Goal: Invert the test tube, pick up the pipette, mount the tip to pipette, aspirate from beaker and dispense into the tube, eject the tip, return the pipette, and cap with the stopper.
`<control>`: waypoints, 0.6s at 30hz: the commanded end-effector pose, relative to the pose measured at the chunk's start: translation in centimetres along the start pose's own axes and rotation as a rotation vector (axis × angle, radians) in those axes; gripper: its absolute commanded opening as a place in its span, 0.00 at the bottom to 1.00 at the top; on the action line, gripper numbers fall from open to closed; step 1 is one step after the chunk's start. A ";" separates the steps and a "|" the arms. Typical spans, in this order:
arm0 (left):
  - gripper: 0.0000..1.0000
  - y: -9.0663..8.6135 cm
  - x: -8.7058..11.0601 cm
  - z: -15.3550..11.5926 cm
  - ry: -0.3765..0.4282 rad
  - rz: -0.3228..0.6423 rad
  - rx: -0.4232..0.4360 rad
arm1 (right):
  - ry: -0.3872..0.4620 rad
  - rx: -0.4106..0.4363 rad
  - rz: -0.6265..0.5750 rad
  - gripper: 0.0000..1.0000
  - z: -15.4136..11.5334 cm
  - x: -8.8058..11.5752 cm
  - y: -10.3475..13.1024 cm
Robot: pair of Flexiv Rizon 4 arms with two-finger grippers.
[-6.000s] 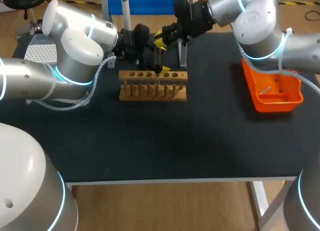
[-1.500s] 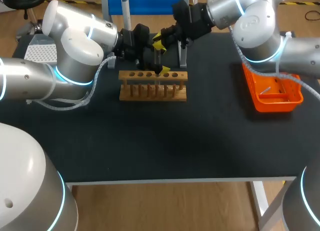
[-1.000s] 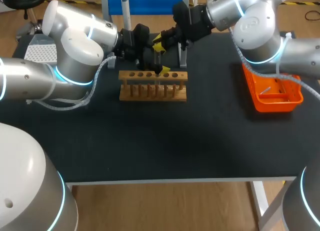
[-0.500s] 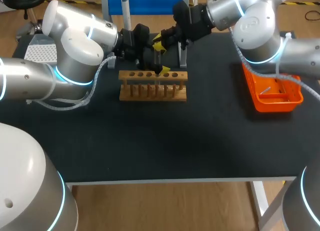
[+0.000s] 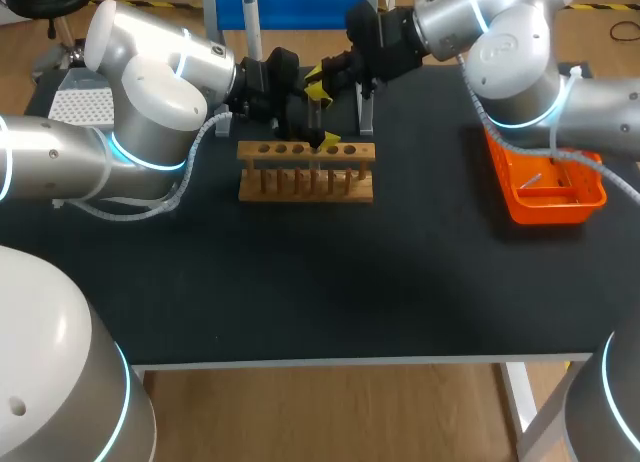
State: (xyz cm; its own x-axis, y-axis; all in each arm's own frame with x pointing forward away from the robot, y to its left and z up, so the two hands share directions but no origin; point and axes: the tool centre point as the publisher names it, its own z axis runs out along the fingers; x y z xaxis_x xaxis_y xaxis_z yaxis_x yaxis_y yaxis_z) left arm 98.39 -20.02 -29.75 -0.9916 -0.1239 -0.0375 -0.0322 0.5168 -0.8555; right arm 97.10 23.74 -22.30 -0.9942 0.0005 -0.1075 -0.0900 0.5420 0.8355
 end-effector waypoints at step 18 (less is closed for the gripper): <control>1.00 0.0 0.0 0.0 0.002 0.000 -0.001 | 0.007 0.008 0.007 0.00 0.5 -0.3 -0.3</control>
State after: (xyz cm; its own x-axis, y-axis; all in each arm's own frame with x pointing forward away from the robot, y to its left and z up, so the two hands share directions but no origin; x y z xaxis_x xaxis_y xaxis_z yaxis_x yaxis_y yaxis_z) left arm 98.39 -20.02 -29.75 -0.9916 -0.1239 -0.0375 -0.0322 0.5168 -0.8555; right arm 97.29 24.02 -22.58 -0.9949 0.0002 -0.1013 -0.0848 0.5447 0.8343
